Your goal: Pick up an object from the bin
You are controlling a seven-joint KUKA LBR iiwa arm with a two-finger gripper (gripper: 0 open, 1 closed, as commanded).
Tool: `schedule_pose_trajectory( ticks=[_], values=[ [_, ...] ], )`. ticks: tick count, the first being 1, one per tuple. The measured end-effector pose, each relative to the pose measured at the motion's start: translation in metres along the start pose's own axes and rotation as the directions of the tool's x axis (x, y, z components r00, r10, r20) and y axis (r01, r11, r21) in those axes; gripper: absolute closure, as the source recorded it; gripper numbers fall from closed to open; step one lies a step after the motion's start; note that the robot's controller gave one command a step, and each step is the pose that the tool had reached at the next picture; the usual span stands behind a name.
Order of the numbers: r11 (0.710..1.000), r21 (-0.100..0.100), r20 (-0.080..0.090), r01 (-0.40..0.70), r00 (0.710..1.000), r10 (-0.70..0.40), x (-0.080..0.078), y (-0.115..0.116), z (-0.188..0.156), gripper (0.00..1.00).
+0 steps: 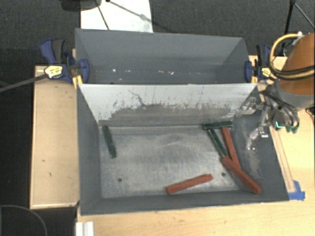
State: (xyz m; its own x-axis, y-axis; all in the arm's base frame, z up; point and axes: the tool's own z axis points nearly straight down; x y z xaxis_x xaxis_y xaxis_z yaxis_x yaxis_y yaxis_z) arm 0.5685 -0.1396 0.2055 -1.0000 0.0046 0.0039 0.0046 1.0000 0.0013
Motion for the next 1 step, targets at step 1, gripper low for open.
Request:
schedule_pose_trajectory(
  ticks=[1],
  values=[
    [1.0,0.002,0.008,0.003,1.0,-0.003,-0.0017,0.0003,-0.0043,0.0]
  ],
)
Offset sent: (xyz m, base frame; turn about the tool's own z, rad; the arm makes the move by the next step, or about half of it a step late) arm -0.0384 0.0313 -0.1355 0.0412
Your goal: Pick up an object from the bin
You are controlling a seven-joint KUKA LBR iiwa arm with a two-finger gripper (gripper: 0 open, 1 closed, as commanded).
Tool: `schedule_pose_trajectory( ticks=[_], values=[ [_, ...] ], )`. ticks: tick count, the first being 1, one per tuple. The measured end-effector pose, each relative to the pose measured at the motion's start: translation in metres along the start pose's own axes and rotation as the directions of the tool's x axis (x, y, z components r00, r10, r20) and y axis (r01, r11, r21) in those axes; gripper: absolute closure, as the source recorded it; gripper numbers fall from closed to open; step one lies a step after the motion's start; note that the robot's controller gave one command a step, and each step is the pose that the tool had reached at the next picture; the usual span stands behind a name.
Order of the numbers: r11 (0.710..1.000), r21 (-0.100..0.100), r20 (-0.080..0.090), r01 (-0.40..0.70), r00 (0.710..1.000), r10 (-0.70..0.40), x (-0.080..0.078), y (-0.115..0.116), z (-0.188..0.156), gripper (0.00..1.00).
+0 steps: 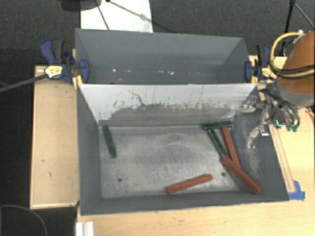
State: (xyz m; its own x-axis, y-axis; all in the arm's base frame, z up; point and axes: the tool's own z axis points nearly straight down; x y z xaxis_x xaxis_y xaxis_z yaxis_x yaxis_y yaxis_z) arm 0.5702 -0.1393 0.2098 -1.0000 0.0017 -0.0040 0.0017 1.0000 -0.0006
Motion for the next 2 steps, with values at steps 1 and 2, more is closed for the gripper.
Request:
schedule_pose_trajectory(
  ticks=[1,2],
  values=[
    [0.999,-0.001,0.008,-0.041,0.999,0.041,0.0368,0.0319,0.1363,1.0],
    [0.999,-0.004,-0.012,-0.034,0.999,0.034,0.0419,0.033,0.1385,0.0]
  ],
)
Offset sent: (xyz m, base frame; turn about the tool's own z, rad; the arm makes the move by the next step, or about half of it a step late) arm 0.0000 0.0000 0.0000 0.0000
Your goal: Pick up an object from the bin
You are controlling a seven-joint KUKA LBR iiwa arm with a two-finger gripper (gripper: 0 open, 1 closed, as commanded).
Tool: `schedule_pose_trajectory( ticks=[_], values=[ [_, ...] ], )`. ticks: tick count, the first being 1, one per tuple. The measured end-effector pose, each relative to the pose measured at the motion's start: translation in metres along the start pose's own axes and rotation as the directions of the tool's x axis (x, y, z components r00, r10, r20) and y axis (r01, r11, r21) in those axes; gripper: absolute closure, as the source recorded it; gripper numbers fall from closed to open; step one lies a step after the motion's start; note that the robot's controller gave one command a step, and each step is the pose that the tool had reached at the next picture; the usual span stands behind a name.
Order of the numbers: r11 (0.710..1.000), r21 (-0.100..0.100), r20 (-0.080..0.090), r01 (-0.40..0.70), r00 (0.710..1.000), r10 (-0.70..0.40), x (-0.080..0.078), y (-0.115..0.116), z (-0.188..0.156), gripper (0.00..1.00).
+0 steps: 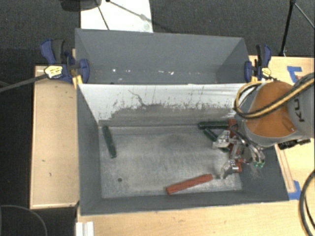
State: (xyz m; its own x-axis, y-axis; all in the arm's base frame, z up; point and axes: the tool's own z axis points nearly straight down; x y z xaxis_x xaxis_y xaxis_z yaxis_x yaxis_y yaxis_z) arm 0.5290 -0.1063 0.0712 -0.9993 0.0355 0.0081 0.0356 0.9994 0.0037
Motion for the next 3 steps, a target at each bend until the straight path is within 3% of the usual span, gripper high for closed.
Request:
schedule_pose_trajectory(
  ticks=[1,2,3],
  values=[
    [1.0,0.0,0.0,0.001,1.0,-0.001,0.0,0.0,0.0,0.0],
    [1.0,0.004,0.009,-0.031,0.999,0.031,0.012,0.044,-0.006,0.0],
    [0.987,0.006,0.022,0.161,0.987,-0.161,0.023,0.098,-0.003,1.0]
  ],
)
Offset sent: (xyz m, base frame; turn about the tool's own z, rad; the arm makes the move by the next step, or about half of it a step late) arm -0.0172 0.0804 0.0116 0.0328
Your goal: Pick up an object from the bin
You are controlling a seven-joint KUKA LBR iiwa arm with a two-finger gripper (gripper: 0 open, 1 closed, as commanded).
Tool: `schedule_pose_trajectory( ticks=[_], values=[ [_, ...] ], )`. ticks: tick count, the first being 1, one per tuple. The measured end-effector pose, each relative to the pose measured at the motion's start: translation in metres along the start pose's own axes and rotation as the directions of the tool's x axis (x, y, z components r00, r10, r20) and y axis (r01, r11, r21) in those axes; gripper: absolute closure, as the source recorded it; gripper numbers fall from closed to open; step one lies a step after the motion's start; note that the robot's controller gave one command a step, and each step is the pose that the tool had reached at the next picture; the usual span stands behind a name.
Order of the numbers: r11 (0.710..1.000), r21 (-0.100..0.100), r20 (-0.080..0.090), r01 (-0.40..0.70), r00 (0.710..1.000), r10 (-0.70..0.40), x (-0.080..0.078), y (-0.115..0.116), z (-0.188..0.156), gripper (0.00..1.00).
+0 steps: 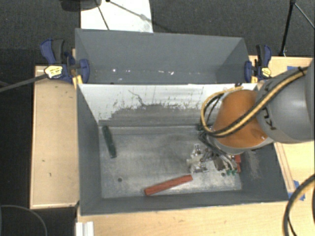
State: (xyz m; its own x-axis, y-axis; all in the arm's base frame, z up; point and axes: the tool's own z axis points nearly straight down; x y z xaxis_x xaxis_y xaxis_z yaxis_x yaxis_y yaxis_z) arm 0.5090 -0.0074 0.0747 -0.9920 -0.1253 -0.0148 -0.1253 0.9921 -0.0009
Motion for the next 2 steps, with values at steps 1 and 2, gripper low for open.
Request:
schedule_pose_trajectory(
  ticks=[1,2],
  values=[
    [1.0,-0.001,-0.012,0.004,1.0,-0.004,0.0034,0.0,0.0019,0.0],
    [1.0,-0.001,-0.012,0.005,1.0,-0.005,0.0033,0.0,0.0019,0.0]
  ],
)
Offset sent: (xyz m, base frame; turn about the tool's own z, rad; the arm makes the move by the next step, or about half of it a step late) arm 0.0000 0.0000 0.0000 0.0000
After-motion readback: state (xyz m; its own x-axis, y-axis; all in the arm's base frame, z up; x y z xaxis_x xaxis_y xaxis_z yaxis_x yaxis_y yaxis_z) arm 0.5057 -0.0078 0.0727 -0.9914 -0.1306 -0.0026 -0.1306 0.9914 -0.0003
